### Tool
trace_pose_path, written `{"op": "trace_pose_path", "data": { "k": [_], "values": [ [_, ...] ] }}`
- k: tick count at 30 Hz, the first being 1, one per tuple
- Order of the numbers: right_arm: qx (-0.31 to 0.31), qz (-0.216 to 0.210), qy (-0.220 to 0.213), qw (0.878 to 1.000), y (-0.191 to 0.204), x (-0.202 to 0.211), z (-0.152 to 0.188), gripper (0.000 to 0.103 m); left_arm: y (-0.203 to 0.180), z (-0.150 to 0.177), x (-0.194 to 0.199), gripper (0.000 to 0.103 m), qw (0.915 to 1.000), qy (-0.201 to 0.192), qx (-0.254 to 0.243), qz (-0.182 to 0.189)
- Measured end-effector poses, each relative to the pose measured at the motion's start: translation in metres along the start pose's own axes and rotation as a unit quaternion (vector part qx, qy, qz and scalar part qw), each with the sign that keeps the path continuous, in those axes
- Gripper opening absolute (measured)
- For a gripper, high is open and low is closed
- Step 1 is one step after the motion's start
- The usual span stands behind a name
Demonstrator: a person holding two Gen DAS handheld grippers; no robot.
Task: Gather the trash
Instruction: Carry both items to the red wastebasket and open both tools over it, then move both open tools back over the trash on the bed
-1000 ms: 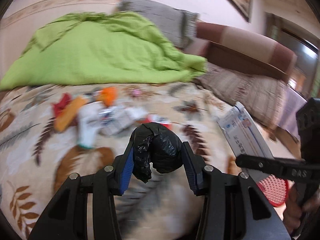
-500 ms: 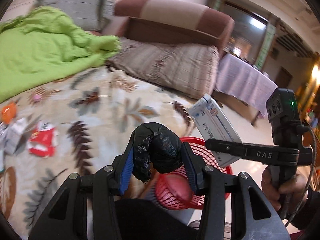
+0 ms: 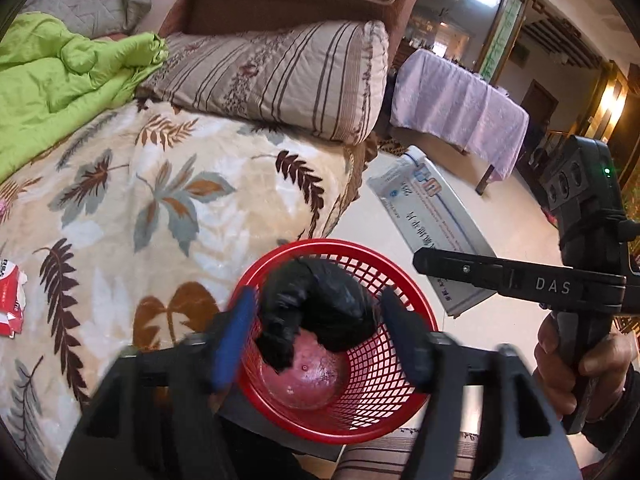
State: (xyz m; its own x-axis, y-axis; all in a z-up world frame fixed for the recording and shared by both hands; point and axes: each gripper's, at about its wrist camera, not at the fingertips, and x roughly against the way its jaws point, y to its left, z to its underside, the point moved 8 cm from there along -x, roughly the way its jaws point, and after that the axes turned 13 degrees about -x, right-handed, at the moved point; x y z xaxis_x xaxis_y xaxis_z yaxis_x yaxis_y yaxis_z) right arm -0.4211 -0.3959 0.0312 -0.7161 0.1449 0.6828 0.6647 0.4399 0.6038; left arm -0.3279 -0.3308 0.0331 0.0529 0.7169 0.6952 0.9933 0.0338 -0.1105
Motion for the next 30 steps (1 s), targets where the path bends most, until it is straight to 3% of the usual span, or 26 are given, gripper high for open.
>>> {"op": "trace_pose_path", "data": {
  "k": [1, 3, 4, 11, 18, 24, 30],
  "values": [
    [-0.005, 0.009, -0.004, 1.0, -0.005, 0.0, -0.001, 0.017, 0.001, 0.001, 0.0, 0.077, 1.0, 0.0, 0.005, 0.0],
    [-0.012, 0.01, -0.003, 1.0, -0.01, 0.0, -0.003, 0.031, 0.003, 0.002, 0.002, 0.077, 0.9998, -0.004, 0.017, 0.008],
    [-0.015, 0.007, -0.005, 1.0, -0.011, 0.001, -0.004, 0.034, 0.004, 0.002, 0.003, 0.077, 0.9998, -0.006, 0.02, 0.008],
    [-0.003, -0.006, -0.006, 1.0, 0.002, 0.001, -0.003, 0.034, 0.017, 0.004, 0.018, 0.077, 0.9995, -0.017, 0.026, -0.008],
    [0.016, 0.003, 0.024, 1.0, 0.008, -0.011, 0.019, 0.034, 0.039, 0.01, 0.04, 0.077, 0.9983, -0.031, 0.035, -0.033],
    [0.018, 0.008, 0.002, 1.0, 0.009, -0.002, 0.012, 0.034, 0.052, 0.015, 0.053, 0.077, 0.9971, -0.038, 0.045, -0.048],
    [0.034, -0.009, 0.009, 0.999, 0.036, -0.011, 0.009, 0.034, 0.068, 0.02, 0.077, 0.077, 0.994, -0.052, 0.039, -0.088]
  ]
}}
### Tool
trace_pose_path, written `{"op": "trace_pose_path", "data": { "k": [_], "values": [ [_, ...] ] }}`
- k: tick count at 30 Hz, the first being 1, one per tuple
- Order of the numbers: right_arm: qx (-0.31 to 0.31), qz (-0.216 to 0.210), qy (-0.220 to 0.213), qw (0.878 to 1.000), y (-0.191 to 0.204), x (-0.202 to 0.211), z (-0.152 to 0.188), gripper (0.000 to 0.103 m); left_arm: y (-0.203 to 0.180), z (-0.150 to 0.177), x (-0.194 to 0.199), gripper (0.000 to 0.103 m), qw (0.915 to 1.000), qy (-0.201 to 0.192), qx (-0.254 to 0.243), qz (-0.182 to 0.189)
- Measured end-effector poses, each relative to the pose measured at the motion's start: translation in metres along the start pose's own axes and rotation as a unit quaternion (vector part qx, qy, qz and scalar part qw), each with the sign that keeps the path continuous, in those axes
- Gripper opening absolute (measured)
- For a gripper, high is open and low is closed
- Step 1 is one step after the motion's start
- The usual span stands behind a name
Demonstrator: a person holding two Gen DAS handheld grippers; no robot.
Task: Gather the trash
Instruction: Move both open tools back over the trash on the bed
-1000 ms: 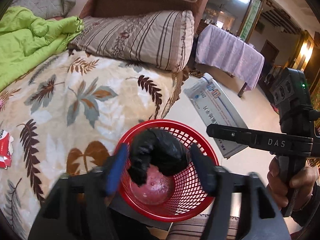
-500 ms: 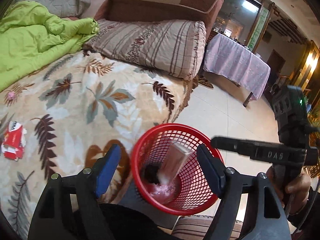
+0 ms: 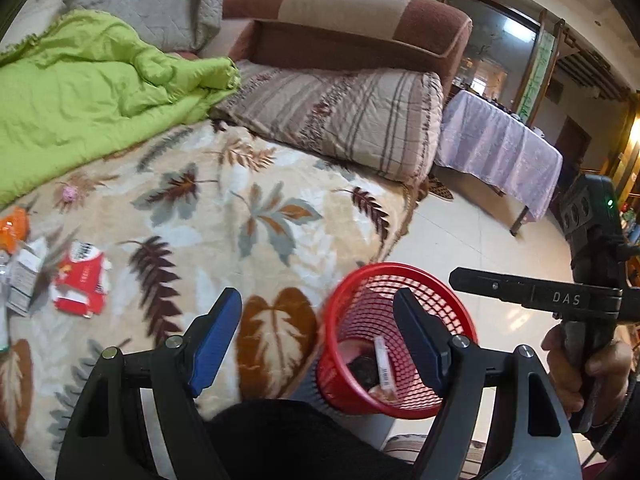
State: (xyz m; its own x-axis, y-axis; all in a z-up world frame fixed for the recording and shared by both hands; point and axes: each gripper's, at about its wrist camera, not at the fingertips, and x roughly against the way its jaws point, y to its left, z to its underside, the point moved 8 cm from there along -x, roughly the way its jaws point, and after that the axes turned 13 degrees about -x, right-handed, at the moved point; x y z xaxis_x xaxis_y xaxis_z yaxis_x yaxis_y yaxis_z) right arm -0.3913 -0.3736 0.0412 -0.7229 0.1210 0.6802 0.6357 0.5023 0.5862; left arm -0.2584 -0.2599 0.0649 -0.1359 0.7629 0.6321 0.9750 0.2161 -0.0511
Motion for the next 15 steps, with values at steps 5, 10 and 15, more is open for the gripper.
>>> {"op": "trace_pose_path", "data": {
  "k": [5, 10, 15],
  "values": [
    [0.052, -0.013, -0.007, 0.999, 0.041, -0.012, 0.007, 0.036, 0.022, 0.009, 0.02, 0.077, 0.9991, -0.004, -0.004, -0.042],
    [0.09, -0.027, 0.01, 0.995, 0.074, -0.03, 0.023, 0.036, 0.053, 0.023, 0.041, 0.077, 0.9966, -0.008, 0.019, -0.08],
    [0.103, -0.039, 0.031, 0.993, 0.098, -0.047, 0.035, 0.036, 0.094, 0.043, 0.066, 0.077, 0.9898, -0.009, 0.044, -0.135]
  ]
}}
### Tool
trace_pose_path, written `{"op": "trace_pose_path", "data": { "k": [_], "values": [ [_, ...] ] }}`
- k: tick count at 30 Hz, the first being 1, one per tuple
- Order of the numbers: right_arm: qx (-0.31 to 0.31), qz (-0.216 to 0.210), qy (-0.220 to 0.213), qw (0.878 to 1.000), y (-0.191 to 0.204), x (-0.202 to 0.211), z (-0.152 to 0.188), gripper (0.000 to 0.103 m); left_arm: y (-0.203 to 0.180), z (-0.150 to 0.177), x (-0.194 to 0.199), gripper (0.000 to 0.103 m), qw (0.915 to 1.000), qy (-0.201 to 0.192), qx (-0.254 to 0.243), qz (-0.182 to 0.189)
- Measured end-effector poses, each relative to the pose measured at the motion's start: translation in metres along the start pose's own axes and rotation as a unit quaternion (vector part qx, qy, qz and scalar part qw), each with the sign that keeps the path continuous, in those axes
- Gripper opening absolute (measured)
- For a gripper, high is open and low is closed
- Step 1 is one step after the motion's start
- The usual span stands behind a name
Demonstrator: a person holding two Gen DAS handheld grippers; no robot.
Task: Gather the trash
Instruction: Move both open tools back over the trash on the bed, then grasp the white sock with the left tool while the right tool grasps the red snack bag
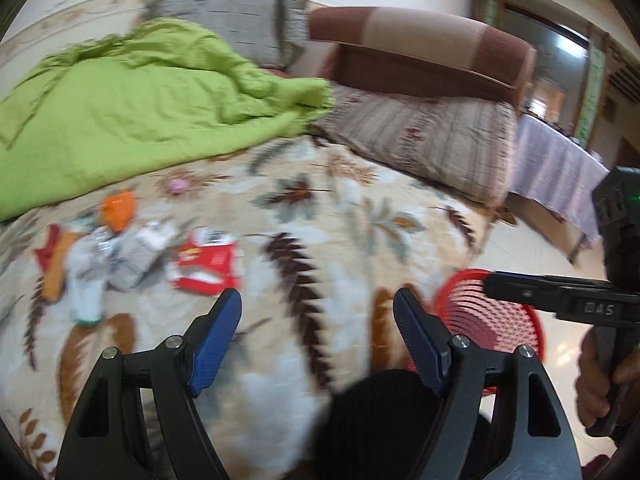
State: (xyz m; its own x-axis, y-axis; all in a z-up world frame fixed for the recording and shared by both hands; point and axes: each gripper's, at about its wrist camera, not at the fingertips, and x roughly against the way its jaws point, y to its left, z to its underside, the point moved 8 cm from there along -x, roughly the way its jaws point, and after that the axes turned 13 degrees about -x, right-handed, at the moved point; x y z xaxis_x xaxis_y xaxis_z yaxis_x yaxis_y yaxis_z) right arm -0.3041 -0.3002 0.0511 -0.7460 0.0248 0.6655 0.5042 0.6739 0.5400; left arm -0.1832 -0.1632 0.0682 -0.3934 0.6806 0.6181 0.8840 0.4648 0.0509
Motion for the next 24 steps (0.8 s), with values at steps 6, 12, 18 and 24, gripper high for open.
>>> {"op": "trace_pose_path", "data": {
  "k": [6, 12, 18, 24],
  "values": [
    [0.005, -0.006, 0.012, 1.0, 0.022, -0.02, 0.004, 0.036, 0.067, 0.021, 0.009, 0.077, 0.9966, 0.004, 0.06, -0.056],
    [0.01, -0.004, 0.029, 1.0, 0.038, -0.04, 0.006, 0.04, 0.126, 0.048, 0.011, 0.077, 0.9874, 0.012, 0.119, -0.105],
    [0.032, -0.013, 0.061, 0.998, 0.063, -0.075, 0.004, 0.041, 0.176, 0.081, 0.008, 0.077, 0.9741, 0.026, 0.167, -0.15],
    [0.05, -0.032, 0.106, 0.993, 0.104, -0.131, -0.008, 0.041, 0.201, 0.099, 0.003, 0.077, 0.9663, 0.03, 0.207, -0.149]
  ]
}}
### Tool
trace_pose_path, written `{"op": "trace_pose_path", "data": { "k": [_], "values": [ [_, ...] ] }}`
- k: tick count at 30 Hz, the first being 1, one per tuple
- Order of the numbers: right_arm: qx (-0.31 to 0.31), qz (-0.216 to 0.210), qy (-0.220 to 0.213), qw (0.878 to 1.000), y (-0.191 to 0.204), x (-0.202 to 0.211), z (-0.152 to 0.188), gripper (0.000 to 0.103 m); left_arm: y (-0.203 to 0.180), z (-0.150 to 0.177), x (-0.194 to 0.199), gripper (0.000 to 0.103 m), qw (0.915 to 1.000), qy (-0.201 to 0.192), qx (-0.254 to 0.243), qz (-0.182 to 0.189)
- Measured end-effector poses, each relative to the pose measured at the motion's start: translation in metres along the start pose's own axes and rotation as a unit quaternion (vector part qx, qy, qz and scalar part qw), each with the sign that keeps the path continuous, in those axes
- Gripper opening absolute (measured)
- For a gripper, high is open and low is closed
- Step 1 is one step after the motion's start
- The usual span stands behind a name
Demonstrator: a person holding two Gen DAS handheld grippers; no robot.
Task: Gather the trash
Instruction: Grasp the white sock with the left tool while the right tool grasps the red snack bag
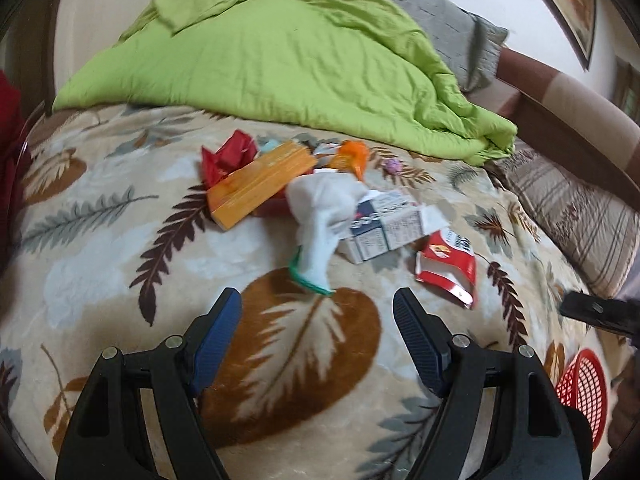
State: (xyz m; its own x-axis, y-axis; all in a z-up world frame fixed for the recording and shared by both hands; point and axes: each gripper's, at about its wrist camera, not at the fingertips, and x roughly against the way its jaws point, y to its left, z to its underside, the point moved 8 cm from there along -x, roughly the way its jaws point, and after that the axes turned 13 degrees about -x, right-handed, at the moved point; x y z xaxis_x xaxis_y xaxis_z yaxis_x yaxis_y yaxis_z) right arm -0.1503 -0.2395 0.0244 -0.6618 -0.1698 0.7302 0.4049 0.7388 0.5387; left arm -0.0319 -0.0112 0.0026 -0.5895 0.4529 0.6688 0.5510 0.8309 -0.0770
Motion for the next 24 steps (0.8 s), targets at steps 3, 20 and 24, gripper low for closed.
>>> {"op": "trace_pose_path", "data": {
  "k": [3, 20, 24],
  "values": [
    [-0.011, -0.002, 0.016, 1.0, 0.007, -0.037, -0.018, 0.041, 0.007, 0.002, -0.003, 0.077, 0.9998, 0.002, 0.015, 0.009],
    [-0.027, 0.077, 0.01, 0.997, 0.022, -0.161, -0.053, 0.053, 0.012, -0.014, -0.019, 0.077, 0.9998, -0.002, 0.02, 0.004],
    [-0.032, 0.045, 0.001, 0.998, 0.024, -0.149, -0.053, 0.037, 0.007, -0.031, -0.032, 0.077, 0.9998, -0.008, 0.015, -0.005]
  ]
}}
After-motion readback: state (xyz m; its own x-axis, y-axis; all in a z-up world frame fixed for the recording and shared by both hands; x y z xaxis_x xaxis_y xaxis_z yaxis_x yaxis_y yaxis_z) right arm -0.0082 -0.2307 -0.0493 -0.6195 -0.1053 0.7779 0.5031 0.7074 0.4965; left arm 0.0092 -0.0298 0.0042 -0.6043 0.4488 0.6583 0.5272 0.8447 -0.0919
